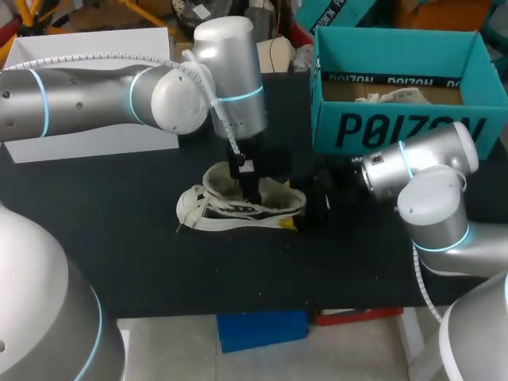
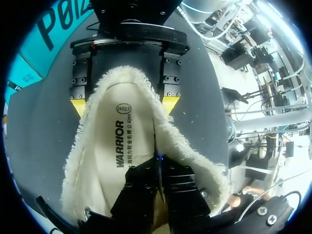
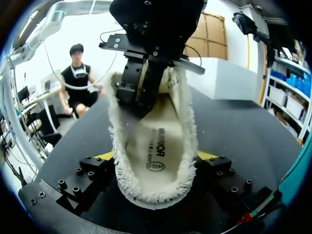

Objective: Take the shoe out of the shoebox, open the shoe tongue, remove and reinsert the insole, then place the shoe into the shoebox

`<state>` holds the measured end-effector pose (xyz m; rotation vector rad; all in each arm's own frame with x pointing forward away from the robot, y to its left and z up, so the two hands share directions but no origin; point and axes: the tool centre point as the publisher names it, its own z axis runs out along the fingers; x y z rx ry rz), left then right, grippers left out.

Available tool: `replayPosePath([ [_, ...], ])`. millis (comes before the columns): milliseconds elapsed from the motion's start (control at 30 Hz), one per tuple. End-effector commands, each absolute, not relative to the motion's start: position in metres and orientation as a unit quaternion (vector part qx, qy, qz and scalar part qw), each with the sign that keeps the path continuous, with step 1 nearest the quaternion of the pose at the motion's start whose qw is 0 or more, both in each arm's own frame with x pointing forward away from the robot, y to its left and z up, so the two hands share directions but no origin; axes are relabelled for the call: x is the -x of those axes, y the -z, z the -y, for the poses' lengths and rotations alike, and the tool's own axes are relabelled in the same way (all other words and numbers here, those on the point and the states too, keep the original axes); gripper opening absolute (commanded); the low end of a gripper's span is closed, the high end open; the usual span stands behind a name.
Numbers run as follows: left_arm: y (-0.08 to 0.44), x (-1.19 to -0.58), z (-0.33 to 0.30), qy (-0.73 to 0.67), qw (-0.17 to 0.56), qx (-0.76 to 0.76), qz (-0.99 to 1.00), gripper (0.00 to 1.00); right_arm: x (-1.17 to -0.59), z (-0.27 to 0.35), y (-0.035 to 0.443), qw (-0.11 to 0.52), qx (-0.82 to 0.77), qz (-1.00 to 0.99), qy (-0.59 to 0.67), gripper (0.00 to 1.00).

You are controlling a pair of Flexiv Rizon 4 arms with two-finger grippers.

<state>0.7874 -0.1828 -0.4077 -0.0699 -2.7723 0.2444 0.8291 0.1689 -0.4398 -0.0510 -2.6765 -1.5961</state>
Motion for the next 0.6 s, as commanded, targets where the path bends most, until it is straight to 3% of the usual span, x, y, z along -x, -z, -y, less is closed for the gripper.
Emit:
replayPosePath([
  [33,0.411,-0.782,0.181,-0.084,0.167,0.023,0.982,0.49,-0.831,-0.169,0.443,0.012,0.018,0.859,0.511,0.0],
  [300,0.413,-0.787,0.176,-0.041,0.098,0.001,0.994,0.29,-0.831,-0.169,0.443,0.012,0.018,0.859,0.511,0.0],
  [600,0.421,-0.792,0.168,0.002,-0.013,-0.027,1.0,0.34,-0.831,-0.169,0.443,0.012,0.018,0.859,0.511,0.0],
])
